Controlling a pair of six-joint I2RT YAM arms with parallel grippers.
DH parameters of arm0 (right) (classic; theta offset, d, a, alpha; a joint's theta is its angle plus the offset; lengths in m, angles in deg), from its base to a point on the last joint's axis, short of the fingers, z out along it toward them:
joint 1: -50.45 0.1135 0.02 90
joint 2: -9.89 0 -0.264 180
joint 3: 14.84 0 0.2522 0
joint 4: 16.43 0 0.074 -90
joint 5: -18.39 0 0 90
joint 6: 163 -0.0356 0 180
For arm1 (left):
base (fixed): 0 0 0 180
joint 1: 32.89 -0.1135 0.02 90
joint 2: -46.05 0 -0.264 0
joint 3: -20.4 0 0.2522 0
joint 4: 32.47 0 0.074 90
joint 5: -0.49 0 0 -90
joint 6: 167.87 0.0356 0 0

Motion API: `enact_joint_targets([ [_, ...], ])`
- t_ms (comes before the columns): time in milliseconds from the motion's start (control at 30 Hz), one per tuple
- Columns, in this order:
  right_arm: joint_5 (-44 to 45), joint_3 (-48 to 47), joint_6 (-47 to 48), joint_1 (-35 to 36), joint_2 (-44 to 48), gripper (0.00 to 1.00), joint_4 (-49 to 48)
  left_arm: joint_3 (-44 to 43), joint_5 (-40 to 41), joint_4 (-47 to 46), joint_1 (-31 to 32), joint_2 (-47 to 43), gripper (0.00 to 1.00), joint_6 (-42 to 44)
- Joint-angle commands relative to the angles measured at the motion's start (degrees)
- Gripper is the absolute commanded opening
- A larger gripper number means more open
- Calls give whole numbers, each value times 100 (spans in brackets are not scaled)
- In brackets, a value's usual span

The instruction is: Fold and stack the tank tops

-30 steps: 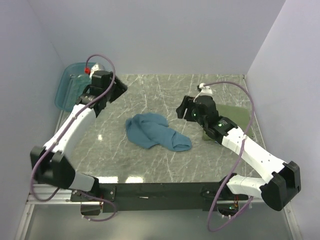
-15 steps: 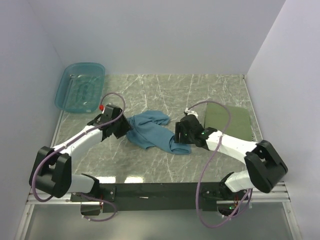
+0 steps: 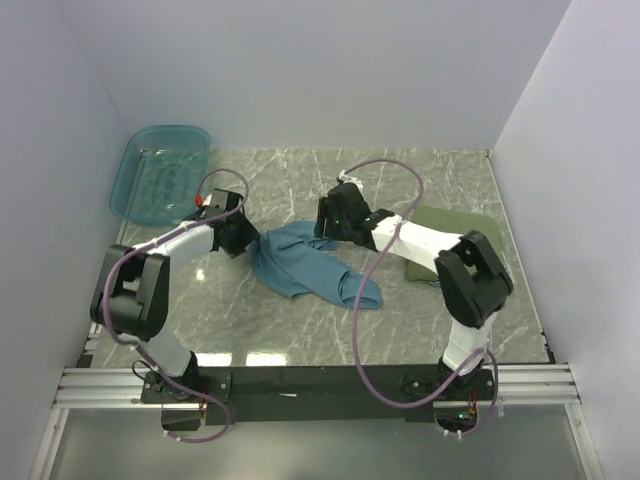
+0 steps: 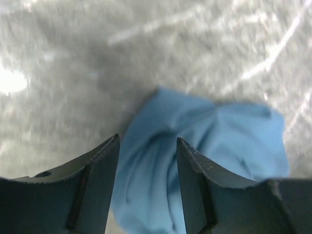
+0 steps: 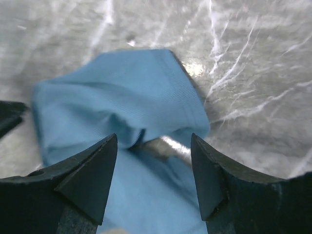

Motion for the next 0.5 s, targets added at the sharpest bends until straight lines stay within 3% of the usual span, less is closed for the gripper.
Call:
enact_joint_targets([
  [0,57,-279,-80,-50,-441,68,265,-478,124,-17,-83,324,55,130],
  [200,-206,-490,-150,-181,-1021,68,116,-847,-25,-60,-83,974,52,209],
  [300,-337,-736,-151,-313,-1259,58,194,-970,-235,-113,-83,1238,40,192],
  [400,-487,-868,-151,-506,-1233,26,142,-1145,-307,-113,-83,1406,21,156],
  [433,-549,-920,-159,-559,-1207,3,159,-1381,-316,-43,-92,1432,16,191],
  [467,-619,-1095,-159,-673,-1137,0,238,-1549,-307,166,-92,1432,2,218],
])
